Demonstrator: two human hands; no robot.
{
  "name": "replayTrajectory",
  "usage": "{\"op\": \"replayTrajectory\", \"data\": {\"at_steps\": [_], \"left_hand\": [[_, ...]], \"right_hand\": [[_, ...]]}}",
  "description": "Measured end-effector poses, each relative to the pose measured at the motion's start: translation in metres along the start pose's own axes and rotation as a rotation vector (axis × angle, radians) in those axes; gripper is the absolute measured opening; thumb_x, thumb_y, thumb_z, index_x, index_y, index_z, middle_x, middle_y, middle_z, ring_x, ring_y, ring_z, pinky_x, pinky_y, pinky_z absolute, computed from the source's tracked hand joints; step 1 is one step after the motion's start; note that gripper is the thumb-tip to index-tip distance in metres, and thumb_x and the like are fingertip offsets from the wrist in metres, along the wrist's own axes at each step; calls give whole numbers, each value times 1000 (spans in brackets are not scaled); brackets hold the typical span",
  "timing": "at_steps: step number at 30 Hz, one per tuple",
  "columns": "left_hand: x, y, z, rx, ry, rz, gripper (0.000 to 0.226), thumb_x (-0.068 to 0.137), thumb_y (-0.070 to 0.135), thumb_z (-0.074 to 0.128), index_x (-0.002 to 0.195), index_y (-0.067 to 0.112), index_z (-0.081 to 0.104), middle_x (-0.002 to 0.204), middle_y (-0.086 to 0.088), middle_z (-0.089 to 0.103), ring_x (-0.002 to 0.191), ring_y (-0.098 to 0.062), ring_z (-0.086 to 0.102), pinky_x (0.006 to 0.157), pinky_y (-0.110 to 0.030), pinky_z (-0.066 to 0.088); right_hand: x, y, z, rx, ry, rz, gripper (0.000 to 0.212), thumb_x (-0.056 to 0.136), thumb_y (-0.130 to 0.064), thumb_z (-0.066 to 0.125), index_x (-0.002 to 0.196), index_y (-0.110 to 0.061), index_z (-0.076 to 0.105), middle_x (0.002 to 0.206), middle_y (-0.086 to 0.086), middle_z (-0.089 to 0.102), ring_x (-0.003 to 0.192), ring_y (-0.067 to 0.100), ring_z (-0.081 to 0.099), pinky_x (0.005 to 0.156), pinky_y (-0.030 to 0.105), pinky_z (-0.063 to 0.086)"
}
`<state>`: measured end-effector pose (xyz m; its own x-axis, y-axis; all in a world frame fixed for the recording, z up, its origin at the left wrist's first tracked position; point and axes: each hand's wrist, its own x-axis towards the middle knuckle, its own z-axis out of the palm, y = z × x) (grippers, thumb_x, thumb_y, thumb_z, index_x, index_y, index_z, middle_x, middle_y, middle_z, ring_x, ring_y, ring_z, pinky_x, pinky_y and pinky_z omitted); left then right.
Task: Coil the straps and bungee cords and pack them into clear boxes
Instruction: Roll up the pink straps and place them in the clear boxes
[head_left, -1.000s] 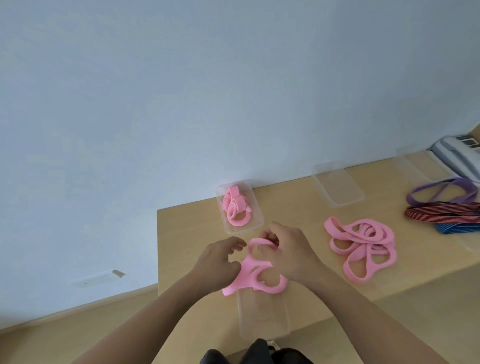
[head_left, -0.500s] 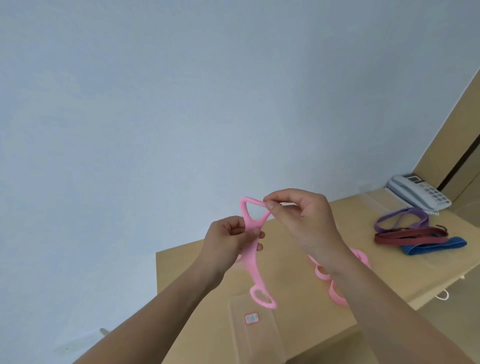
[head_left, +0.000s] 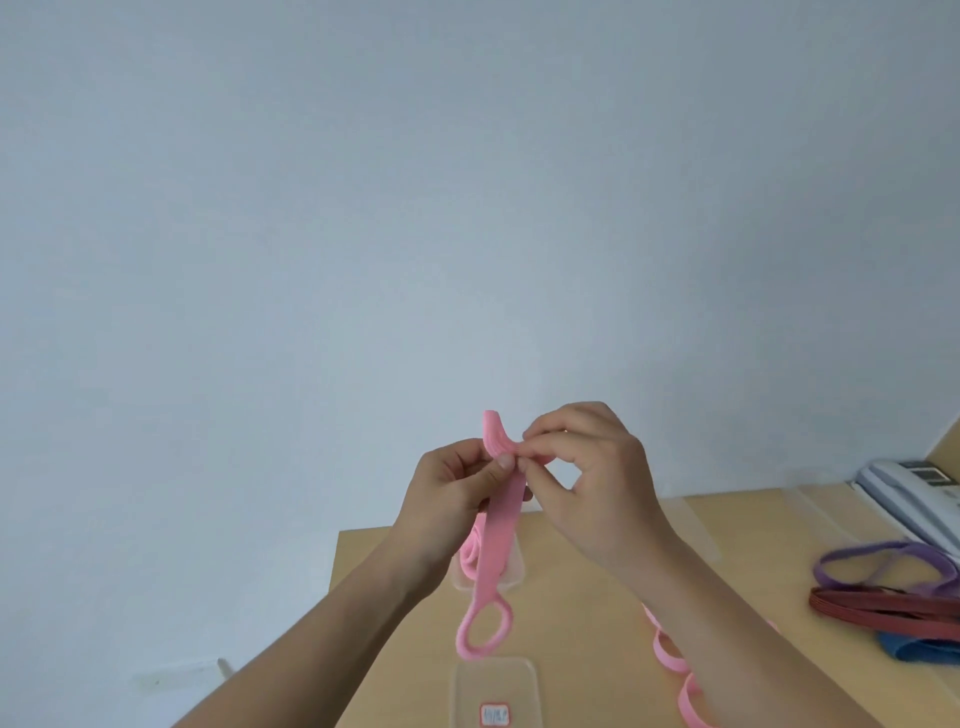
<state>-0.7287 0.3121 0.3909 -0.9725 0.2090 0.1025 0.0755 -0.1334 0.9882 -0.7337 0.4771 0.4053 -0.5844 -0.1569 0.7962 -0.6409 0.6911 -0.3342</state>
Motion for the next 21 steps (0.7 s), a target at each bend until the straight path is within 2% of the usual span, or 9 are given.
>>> {"op": "replayTrajectory", "data": {"at_steps": [2, 5, 7, 10, 12, 16, 18, 21], "left_hand": [[0, -1, 3, 71, 23, 19, 25, 105, 13, 54, 110, 8, 78, 103, -7, 80, 96, -24, 75, 89, -35, 59], [0, -4, 7, 134, 88, 27, 27, 106, 10, 52, 108, 13, 78, 103, -7, 80, 101, -24, 75, 99, -45, 55], [0, -3, 9, 144, 115, 29, 28, 107, 7, 50, 111, 14, 77, 104, -3, 80, 101, -20, 76, 99, -39, 56], [2, -1, 15, 154, 129, 27, 26, 107, 8, 50, 114, 13, 75, 105, 0, 80, 102, -17, 75, 93, -28, 57], [4, -1, 20, 162, 153, 10, 23, 106, 12, 53, 112, 13, 75, 105, 0, 81, 102, -19, 76, 92, -31, 58], [12, -3, 29, 177, 241, -23, 19, 101, 23, 64, 107, 10, 76, 98, -9, 80, 95, -27, 77, 91, -51, 59], [14, -2, 32, 176, 221, -43, 25, 100, 31, 65, 106, 8, 76, 100, -14, 78, 95, -30, 76, 89, -48, 59], [15, 2, 36, 132, 118, -93, 50, 98, 54, 58, 108, 9, 76, 107, -16, 77, 100, -34, 73, 89, -42, 57]], "right_hand": [[5, 4, 2, -51, -5, -5, 9, 75, -12, 76, 80, -21, 78, 90, -13, 68, 94, 15, 54, 77, 20, 45], [10, 10, 4, -52, -87, 22, 23, 73, -11, 79, 93, -20, 75, 101, -11, 67, 102, 17, 54, 82, 23, 45], [12, 16, 4, -52, -156, 23, 23, 76, -13, 79, 97, -19, 75, 105, -9, 66, 105, 18, 55, 81, 25, 47], [14, 24, 3, -27, -196, -13, 14, 80, -12, 76, 92, -20, 75, 96, -11, 66, 98, 16, 55, 75, 27, 50], [15, 29, 2, -4, -211, -29, 9, 82, -13, 74, 88, -20, 73, 90, -12, 65, 94, 14, 55, 70, 30, 53], [16, 45, 1, 54, -234, 7, 2, 87, -19, 66, 88, -19, 67, 89, -12, 62, 86, 14, 58, 65, 37, 54], [16, 51, 0, 53, -208, -12, 2, 87, -17, 66, 87, -19, 67, 89, -12, 62, 83, 14, 58, 62, 36, 54], [13, 53, 0, 37, -141, -44, 8, 83, -11, 71, 81, -17, 65, 84, -11, 61, 75, 12, 54, 58, 33, 50]]}}
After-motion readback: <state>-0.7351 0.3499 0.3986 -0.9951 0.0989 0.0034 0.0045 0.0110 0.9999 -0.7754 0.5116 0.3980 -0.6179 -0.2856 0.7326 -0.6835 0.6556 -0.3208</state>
